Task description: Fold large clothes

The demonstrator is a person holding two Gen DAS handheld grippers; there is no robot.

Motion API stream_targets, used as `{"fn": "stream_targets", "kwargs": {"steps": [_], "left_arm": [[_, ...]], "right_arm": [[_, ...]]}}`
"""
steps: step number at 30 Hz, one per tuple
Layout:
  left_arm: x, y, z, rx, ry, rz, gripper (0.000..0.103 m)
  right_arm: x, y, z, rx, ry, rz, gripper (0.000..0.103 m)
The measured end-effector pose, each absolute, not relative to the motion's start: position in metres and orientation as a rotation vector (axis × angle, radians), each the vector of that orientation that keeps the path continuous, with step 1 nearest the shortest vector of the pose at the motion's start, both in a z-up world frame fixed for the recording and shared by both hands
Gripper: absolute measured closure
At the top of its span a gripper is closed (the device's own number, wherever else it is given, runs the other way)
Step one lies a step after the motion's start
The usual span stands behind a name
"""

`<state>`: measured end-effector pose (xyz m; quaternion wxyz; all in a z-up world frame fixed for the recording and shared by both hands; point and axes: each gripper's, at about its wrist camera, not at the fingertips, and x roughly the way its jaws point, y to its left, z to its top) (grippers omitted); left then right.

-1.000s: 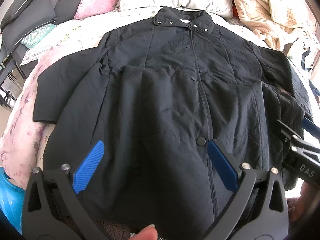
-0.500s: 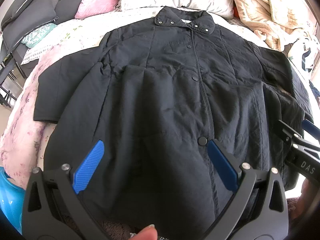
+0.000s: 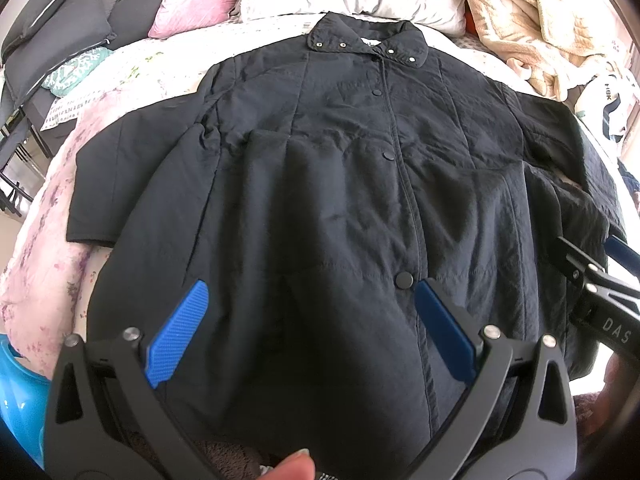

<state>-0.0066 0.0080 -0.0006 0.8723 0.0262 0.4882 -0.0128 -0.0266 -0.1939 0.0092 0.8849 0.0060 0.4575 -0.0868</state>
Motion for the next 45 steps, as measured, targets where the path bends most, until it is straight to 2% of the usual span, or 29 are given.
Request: {"fn": "stream_targets", "kwargs": {"steps": [19, 29, 35, 45], "left_arm": [[-0.019, 0.006, 0.006, 0.068, 1.007, -0.064, 0.0], [-0.024, 0.04, 0.019, 0.03, 0.933, -0.18, 0.0], [-0.005, 0.098, 0.007, -0.057, 1.077, -0.211, 0.001], [-0.012, 0.203, -0.027, -0.158, 1.175, -0.11, 0.001]], "right_arm": [[-0.034, -0.206, 0.011, 0.0, 0.957, -0.202, 0.0], [-0.052, -0.228, 0.02, -0.058, 0.904, -0.151, 0.0], [-0.058, -0.291, 0.011, 0.145, 0.984, -0.038, 0.0], [-0.08, -0.366, -0.031, 0.473, 1.102, 0.056, 0.0]]}}
